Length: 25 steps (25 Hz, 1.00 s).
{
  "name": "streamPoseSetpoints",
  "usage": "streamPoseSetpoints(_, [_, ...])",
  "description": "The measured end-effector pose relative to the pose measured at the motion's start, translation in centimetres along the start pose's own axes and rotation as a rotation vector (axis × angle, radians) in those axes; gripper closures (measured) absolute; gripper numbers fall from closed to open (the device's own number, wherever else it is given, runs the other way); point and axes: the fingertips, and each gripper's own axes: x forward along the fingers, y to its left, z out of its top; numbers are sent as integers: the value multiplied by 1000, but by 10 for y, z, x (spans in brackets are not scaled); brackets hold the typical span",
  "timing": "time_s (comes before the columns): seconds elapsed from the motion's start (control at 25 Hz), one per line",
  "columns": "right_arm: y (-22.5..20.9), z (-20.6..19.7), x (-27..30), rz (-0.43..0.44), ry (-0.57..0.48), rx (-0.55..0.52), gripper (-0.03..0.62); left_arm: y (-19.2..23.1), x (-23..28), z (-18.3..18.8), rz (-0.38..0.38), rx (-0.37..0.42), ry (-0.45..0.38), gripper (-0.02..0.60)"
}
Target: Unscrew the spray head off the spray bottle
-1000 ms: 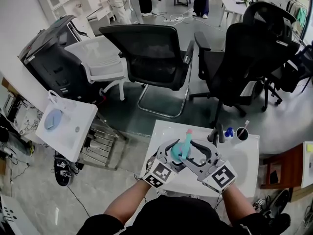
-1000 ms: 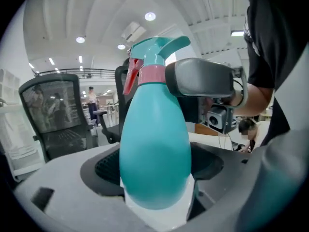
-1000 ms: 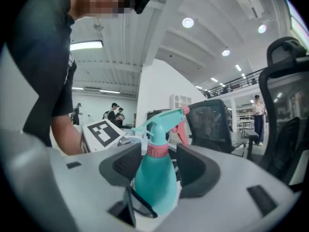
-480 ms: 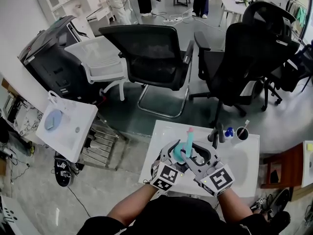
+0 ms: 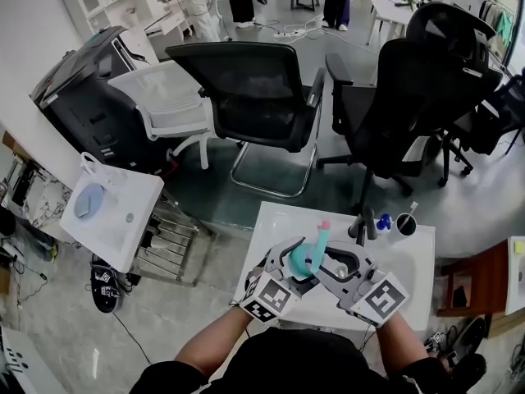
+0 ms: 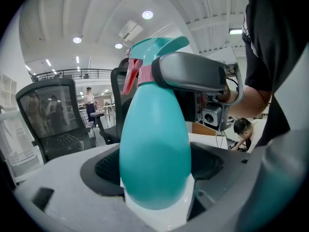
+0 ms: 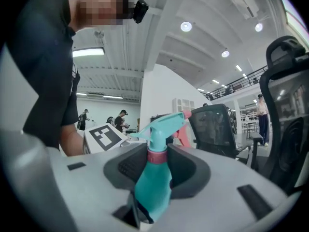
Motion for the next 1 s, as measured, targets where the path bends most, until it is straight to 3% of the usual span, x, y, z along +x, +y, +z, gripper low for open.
streamPoseSetpoints(0.24, [16, 11, -8, 144, 4, -63, 459, -15, -11, 14, -118, 61, -41, 173])
streamPoseSetpoints(0.52, [48, 12, -22, 383, 43, -120, 459, -52, -30, 15, -416, 182, -67, 172])
streamPoseSetpoints(0.64, [58, 9, -29, 485, 72, -150, 459, -66, -37, 15, -509, 193, -81, 172])
streamPoseSetpoints(0.72, [55, 9, -27, 460, 64, -102, 459, -64, -34, 13, -490, 164, -76, 172])
streamPoseSetpoints(0.76, [49, 8, -24, 421, 55, -88, 456, -57, -30, 12, -445, 141, -69, 172])
streamPoseSetpoints(0.84, [35, 3, -16, 312, 42, -101, 454, -38, -20, 11, -309, 93, -54, 172])
streamPoseSetpoints(0.88, [29, -1, -11, 251, 44, -104, 417, -28, -16, 10, -239, 69, -48, 172])
streamPoseSetpoints(1.0, [13, -10, -3, 80, 32, -31, 384, -6, -12, 2, -68, -10, -25, 172])
